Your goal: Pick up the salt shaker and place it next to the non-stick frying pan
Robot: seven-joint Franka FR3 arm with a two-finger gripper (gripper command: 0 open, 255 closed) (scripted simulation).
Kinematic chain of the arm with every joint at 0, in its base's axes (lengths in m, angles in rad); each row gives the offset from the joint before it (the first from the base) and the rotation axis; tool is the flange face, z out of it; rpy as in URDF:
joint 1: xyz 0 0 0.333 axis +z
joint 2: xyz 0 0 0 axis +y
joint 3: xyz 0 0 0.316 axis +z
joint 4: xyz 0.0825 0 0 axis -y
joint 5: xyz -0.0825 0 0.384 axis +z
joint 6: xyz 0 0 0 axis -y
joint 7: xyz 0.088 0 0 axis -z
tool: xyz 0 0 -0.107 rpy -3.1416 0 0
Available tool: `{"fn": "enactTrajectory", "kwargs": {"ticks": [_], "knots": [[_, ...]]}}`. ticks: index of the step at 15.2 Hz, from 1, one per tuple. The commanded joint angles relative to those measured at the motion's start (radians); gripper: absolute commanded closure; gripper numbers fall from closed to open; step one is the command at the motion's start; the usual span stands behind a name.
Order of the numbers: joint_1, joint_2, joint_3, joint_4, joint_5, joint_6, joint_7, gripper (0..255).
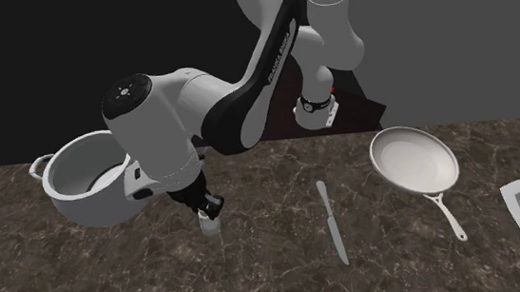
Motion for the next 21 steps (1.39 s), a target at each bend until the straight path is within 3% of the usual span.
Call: {"fn": "enactTrajectory", "kwargs": {"ticks": [1, 21], "knots": [[0.001, -0.007, 0.0, 0.019, -0.002, -0.026, 0.004, 255], [-0.002, -0.047, -0.003, 0.234, -0.013, -0.28, 0.026, 255]]}}
